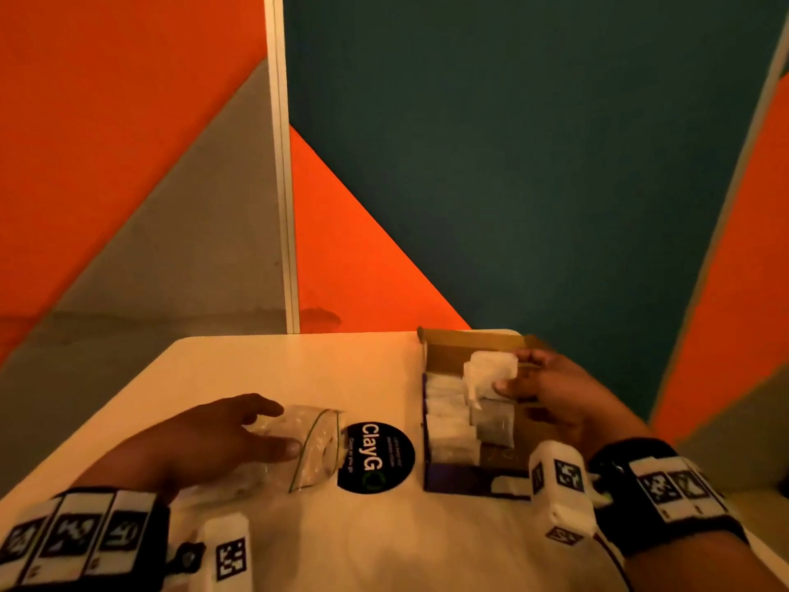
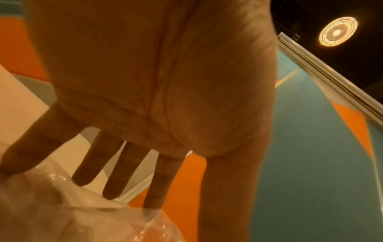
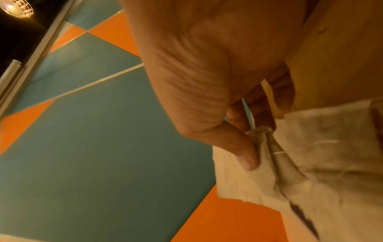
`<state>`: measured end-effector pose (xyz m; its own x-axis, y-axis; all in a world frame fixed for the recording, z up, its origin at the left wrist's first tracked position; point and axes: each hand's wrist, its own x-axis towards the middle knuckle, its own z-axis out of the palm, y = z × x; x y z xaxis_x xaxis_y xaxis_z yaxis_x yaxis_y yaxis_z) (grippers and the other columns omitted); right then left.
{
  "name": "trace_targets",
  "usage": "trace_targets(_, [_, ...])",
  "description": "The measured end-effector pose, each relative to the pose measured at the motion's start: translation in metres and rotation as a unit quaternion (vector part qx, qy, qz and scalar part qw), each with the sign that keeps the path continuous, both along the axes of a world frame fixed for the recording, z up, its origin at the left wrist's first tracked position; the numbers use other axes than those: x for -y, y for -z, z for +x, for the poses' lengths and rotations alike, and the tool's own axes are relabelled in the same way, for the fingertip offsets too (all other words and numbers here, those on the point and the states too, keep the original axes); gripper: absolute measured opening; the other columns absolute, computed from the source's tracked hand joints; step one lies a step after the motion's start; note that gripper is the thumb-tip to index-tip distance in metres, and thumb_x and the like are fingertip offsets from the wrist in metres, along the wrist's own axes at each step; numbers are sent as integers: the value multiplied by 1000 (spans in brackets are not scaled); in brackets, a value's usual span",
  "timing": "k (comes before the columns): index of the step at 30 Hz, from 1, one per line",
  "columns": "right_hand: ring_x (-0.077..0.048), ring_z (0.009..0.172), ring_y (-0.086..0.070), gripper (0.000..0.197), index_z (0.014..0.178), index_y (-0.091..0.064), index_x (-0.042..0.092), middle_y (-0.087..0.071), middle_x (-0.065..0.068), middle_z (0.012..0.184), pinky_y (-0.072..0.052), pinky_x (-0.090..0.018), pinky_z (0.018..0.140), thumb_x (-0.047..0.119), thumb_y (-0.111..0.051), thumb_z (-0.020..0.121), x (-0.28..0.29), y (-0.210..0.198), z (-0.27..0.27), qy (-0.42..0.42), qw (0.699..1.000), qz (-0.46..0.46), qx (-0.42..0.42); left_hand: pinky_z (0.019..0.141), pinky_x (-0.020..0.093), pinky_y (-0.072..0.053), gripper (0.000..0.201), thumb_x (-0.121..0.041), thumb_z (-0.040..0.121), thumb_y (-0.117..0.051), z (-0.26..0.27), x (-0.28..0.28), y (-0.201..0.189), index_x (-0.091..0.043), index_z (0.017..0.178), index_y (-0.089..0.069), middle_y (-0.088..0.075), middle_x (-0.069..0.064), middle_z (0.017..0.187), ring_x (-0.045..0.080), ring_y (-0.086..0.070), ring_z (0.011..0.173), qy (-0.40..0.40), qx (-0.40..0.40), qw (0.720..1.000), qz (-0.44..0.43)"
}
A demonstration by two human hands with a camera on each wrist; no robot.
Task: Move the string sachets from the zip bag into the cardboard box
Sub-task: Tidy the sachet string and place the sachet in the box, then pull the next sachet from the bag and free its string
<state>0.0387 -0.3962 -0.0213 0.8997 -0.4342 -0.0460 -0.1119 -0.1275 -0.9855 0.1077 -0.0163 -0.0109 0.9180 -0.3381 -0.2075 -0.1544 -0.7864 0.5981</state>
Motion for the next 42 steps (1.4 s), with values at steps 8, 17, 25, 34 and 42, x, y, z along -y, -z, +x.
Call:
trace_targets(8, [-36,99,-72,36,107,-72,12,-76,-14,104,-56,-56,93,-7,-75,76,19,39,0,13,986,-51,-161,105,41,-45,67,-61,64,-78,3,6,6,-40,124,-57,-53,-3,137,19,-54,117,-17,-11,1000,9])
trace_targets(17, [-35,92,-73,56,113,-65,15,-74,-13,104,-61,-53,83,-4,-84,64,18,46,10,15,978,-84,-189,91,27,-38,68,-59,73,-75,5,16,15,-35,133,-52,-54,-5,136,11,-51,112,12,19,996,82])
trace_targets(25, [-32,97,-73,57,108,-72,24,-76,-8,103,-59,-54,87,22,-90,54,28,42,4,14,984,-84,-157,92,26,-39,63,-55,76,-76,5,14,11,-35,131,-53,-55,-6,135,11,-52,114,25,27,995,93])
trace_targets(34, [-18,76,-65,3,89,-70,20,-72,-2,91,-53,-30,63,22,-68,90,-47,-26,-9,59,979,-188,54,88,24,-43,60,-34,75,-83,15,-15,10,-32,129,-57,-56,-4,132,12,-53,108,-38,61,990,125])
trace_targets(42, [-9,94,-64,26,101,-75,25,-70,14,105,-50,-15,78,9,-54,98,-156,16,-5,-219,929,-299,-5,95,29,-48,86,-30,65,-89,20,-11,22,-34,139,-46,-57,-6,131,16,-56,113,-31,9,985,169])
